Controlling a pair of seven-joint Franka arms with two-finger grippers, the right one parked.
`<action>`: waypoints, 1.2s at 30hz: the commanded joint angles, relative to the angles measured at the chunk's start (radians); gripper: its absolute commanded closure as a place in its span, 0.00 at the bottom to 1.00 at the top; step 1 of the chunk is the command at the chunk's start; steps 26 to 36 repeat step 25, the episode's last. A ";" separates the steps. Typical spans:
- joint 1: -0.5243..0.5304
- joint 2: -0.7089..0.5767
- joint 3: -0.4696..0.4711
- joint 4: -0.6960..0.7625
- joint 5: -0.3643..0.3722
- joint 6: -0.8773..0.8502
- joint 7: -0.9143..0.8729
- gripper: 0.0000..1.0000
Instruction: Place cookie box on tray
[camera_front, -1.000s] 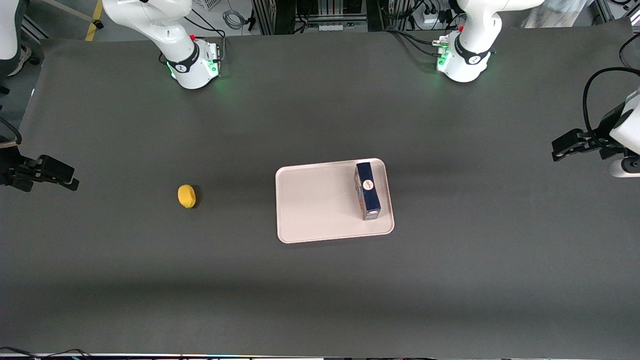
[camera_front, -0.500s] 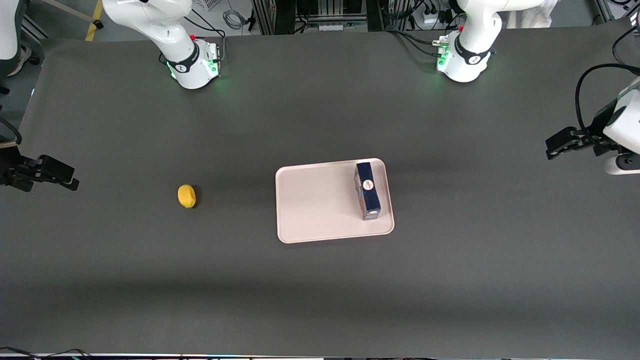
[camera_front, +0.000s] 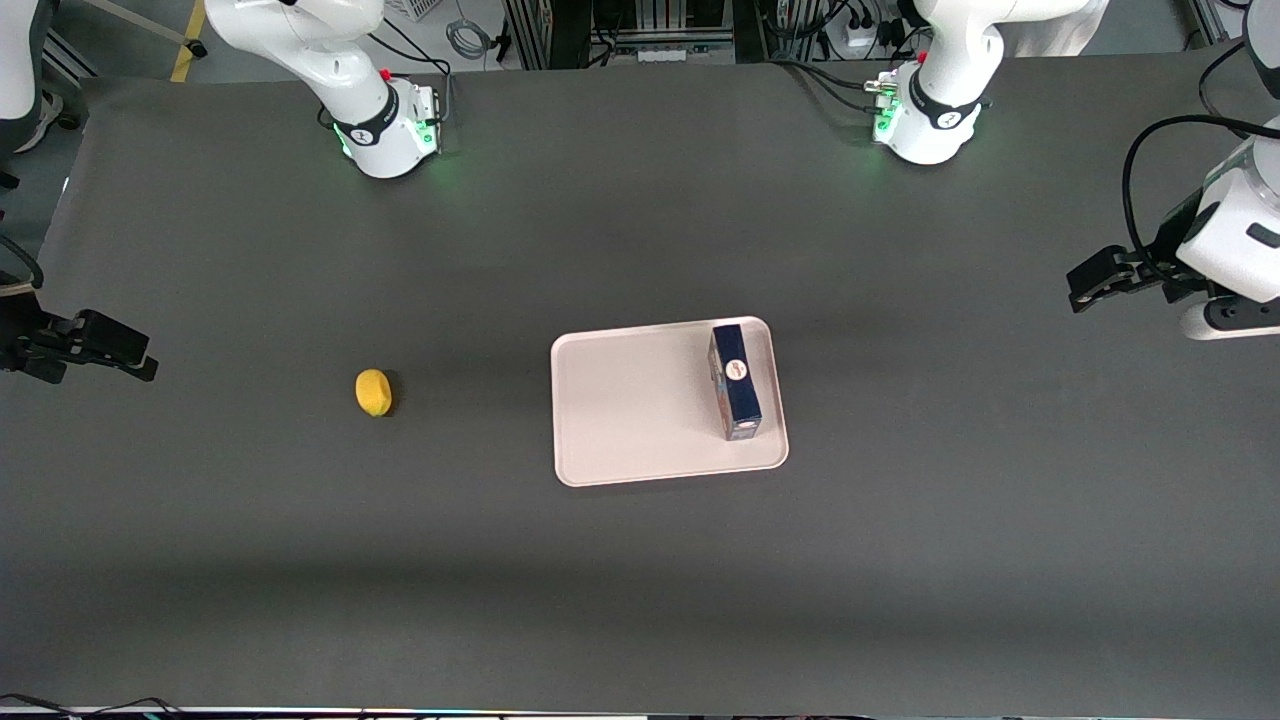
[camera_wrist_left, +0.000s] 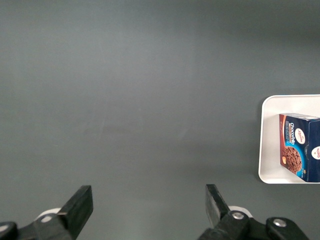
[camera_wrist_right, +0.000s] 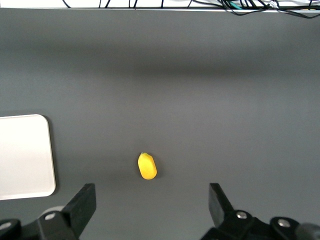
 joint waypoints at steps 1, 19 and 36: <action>-0.006 -0.030 0.004 -0.029 -0.008 -0.004 -0.012 0.00; -0.006 -0.029 0.004 -0.029 -0.009 -0.011 -0.004 0.00; -0.006 -0.029 0.004 -0.028 -0.009 -0.014 -0.004 0.00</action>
